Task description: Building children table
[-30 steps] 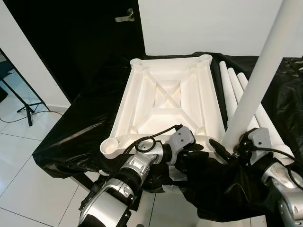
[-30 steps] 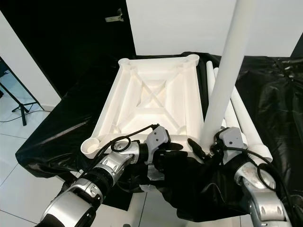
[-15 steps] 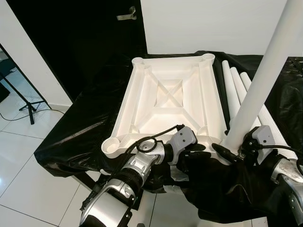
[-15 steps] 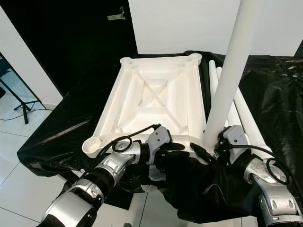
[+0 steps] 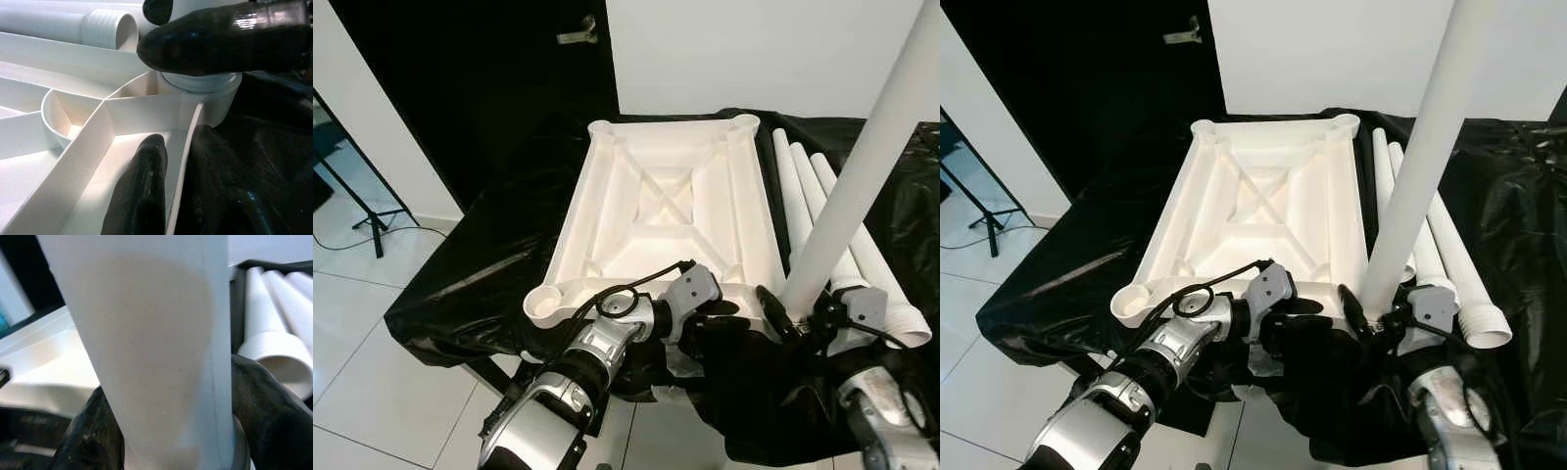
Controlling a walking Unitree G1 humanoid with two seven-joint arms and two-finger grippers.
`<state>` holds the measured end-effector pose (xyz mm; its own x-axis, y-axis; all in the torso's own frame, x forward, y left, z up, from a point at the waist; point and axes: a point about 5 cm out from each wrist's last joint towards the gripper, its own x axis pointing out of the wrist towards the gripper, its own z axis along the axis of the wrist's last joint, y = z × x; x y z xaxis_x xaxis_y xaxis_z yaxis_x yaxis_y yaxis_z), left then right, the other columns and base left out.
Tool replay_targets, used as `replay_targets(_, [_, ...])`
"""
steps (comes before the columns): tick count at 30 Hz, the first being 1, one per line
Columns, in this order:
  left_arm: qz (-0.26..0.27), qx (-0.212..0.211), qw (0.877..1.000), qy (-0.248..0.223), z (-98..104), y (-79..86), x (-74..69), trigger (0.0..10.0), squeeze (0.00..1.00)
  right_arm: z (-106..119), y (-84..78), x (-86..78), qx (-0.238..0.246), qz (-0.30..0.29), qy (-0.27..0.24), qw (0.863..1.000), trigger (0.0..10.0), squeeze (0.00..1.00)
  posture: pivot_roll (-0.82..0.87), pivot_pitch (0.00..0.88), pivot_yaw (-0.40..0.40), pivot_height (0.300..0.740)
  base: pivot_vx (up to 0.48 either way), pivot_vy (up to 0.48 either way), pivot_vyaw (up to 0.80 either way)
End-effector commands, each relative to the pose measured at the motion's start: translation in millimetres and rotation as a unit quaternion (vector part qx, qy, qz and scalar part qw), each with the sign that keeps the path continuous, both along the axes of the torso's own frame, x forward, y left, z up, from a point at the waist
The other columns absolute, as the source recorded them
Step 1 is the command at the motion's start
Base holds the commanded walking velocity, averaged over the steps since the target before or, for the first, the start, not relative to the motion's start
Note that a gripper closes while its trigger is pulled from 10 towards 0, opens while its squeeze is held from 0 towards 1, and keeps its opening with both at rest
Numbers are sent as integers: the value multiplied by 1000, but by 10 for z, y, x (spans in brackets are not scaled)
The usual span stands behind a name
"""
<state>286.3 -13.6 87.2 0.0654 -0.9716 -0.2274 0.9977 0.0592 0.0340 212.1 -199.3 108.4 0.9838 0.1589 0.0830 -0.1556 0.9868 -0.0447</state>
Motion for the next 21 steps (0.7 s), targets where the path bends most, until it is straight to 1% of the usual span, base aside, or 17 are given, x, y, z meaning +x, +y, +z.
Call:
replay_targets(1, [-69, 40, 994, 80, -307, 90, -219, 10000, 0, -118, -25, -64, -5, -10, 32, 999, 0, 0, 74, 0, 52, 740, 0, 0, 0])
replay_targets(2, [-69, 40, 994, 80, -307, 90, -219, 10000, 0, -118, -25, -64, -5, -10, 32, 999, 0, 0, 74, 0, 52, 740, 0, 0, 0])
replay_targets(3, [-69, 41, 993, 81, -313, 97, -223, 10000, 0, -120, -30, -72, -6, -46, 27, 999, 0, 0, 70, 0, 56, 740, 0, 0, 0])
replay_targets(4, [-69, 41, 993, 81, -313, 97, -223, 10000, 0, -120, -30, -72, -6, -46, 27, 999, 0, 0, 70, 0, 56, 740, 0, 0, 0])
replay_targets(5, [-70, 42, 993, 81, -314, 97, -223, 10000, 0, -114, -26, -46, -13, -58, 25, 998, 1725, 0, 67, 0, 58, 740, 0, 0, 0])
replay_targets(8, [-70, 42, 993, 81, -314, 97, -223, 10000, 0, -114, -26, -46, -13, -58, 25, 998, 1725, 0, 67, 0, 58, 740, 0, 0, 0])
replay_targets(9, [-70, 42, 993, 81, -312, 94, -222, 10000, 0, -102, -21, -22, -22, -58, 22, 998, 10000, 0, 65, 0, 59, 740, 0, 0, 0])
replay_targets(10, [-70, 42, 993, 81, -312, 94, -222, 10000, 0, -102, -21, -22, -22, -58, 22, 998, 10000, 0, 65, 0, 59, 740, 0, 0, 0])
replay_targets(11, [-70, 42, 993, 81, -310, 87, -222, 10000, 0, -32, -62, 42, -36, -42, 7, 998, 10000, 1000, 60, 0, 59, 740, 0, 0, 0])
replay_targets(13, [-70, 42, 993, 81, -310, 87, -222, 10000, 0, -32, -62, 42, -36, -42, 7, 998, 10000, 1000, 60, 0, 59, 740, 0, 0, 0])
replay_targets(14, [-71, 41, 993, 81, -309, 82, -223, 10000, 0, 32, -90, 93, -45, -22, -4, 999, 10000, 1000, 56, 0, 59, 740, 0, 0, 0])
replay_targets(15, [-72, 41, 993, 82, -311, 77, -228, 10000, 0, 94, -94, 138, -55, 17, -10, 998, 10000, 941, 56, 0, 57, 740, 0, 0, 0])
replay_targets(16, [-72, 41, 993, 82, -312, 75, -232, 10000, 0, 127, -83, 166, -63, 53, -8, 997, 10000, 941, 56, 0, 57, 740, 0, 0, 0])
replay_targets(17, [-72, 40, 993, 82, -314, 73, -234, 10000, 0, 139, -60, 176, -69, 93, 0, 993, 10000, 0, 58, 0, 55, 740, 0, 0, 0])
replay_targets(18, [-72, 40, 993, 82, -314, 73, -234, 10000, 0, 139, -60, 176, -69, 93, 0, 993, 10000, 0, 58, 0, 55, 740, 0, 0, 0])
replay_targets(19, [-72, 40, 993, 82, -315, 71, -235, 10000, 0, 143, -47, 179, -73, 118, 5, 990, 10000, 0, 58, 0, 55, 740, 0, 0, 0])
replay_targets(21, [-72, 40, 993, 82, -314, 69, -236, 10000, 0, 147, -41, 174, -80, 131, 7, 988, 10000, 0, 61, 0, 53, 740, 0, 0, 0])
